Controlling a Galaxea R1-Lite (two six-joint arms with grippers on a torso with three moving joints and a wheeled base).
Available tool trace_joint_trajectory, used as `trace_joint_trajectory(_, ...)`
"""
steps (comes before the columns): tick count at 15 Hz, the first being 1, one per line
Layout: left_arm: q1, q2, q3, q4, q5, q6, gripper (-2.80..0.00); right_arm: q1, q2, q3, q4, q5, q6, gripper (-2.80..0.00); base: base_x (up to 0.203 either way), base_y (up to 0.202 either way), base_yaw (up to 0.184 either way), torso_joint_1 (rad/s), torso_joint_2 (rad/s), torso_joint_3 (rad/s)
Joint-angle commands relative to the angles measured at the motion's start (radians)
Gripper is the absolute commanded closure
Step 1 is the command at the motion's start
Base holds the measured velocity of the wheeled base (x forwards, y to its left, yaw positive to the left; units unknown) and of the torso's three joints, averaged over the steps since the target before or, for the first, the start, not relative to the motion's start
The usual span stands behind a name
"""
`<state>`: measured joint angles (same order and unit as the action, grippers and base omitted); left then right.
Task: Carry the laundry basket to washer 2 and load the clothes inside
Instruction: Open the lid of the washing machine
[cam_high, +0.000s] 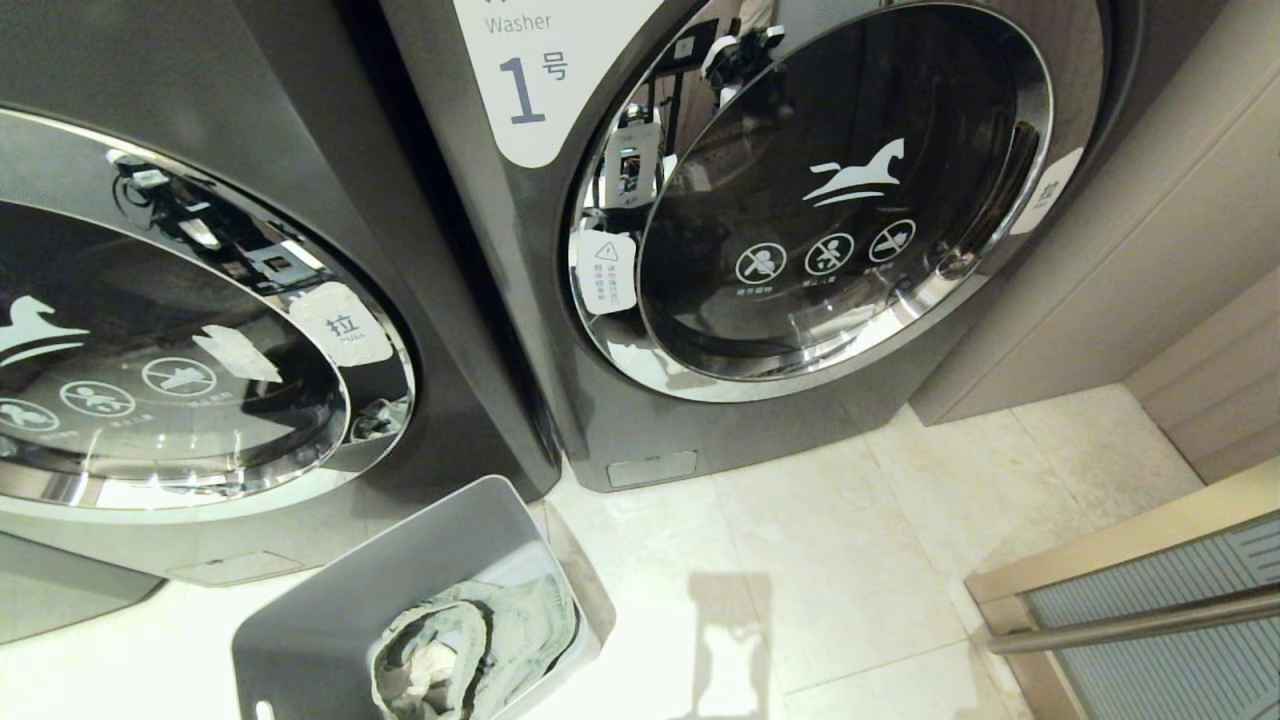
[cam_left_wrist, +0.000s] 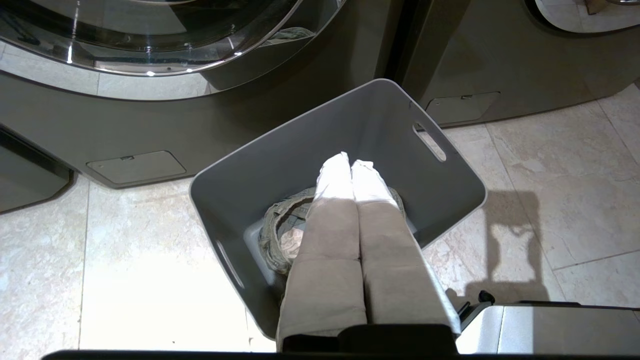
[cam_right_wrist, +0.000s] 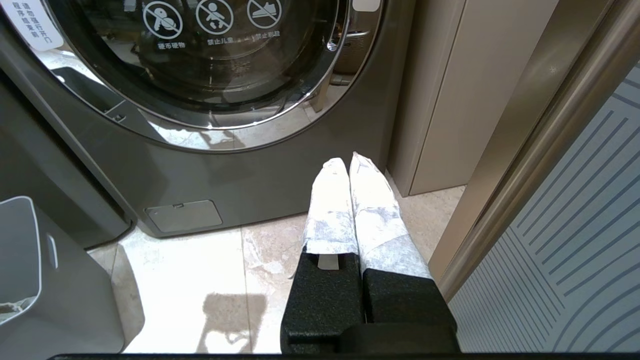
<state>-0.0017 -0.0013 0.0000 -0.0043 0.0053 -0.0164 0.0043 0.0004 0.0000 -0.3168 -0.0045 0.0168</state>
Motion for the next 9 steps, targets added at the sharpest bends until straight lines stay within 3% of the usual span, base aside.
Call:
trace_joint_trajectory(1, 0.0, 0.001, 0.0, 0.0, 0.001, 0.0, 0.0, 0.0, 0.001, 0.04, -0.002, 0.0, 0.0, 0.0, 0.0, 0.0, 0.0, 0.0, 0.0, 0.0)
trace_joint_trajectory(9, 0.0, 0.001, 0.0, 0.0, 0.001, 0.0, 0.0, 0.0, 0.001, 0.04, -0.002, 0.0, 0.0, 0.0, 0.0, 0.0, 0.0, 0.0, 0.0, 0.0)
